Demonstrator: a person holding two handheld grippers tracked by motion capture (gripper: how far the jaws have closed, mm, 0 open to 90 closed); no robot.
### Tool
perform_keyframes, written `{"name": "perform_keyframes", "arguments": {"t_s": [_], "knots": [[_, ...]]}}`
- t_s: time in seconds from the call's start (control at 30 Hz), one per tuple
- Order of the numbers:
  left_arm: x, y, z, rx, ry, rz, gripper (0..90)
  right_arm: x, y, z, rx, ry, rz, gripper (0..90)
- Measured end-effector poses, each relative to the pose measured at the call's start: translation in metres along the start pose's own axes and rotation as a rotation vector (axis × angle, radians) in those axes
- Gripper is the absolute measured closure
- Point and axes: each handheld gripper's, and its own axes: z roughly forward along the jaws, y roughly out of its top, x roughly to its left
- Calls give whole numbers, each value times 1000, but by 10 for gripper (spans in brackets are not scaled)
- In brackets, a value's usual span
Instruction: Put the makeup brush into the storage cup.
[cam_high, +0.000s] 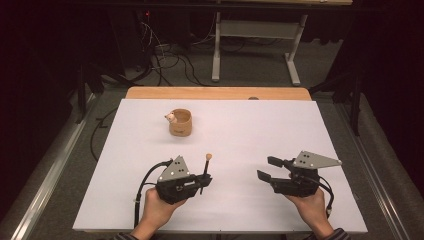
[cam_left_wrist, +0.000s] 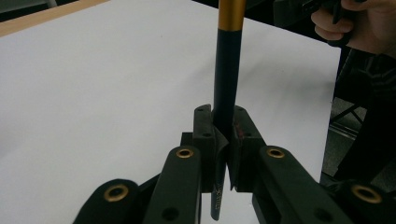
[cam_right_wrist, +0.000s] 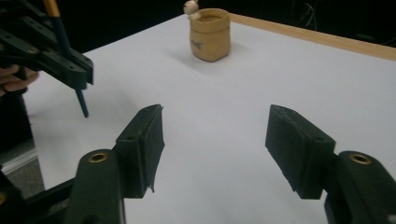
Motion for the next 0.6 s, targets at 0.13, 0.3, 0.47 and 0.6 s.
{"name": "perform_keyframes", "arguments": {"t_s": [0.13,0.3,0.47,0.6], "knots": [[0,0,-1,-1,2,1,838,-6,-8,-3,6,-36,6,377],[1,1,-4,-12,5,0,837,-10,-15,-6,-1,-65,7,377],[1,1,-4,-14,10,-1,837,-16,-23,-7,-10,-81,15,378],[1,1,-5,-13,11,1,837,-21,-29,-7,-11,-99,29,378]]}}
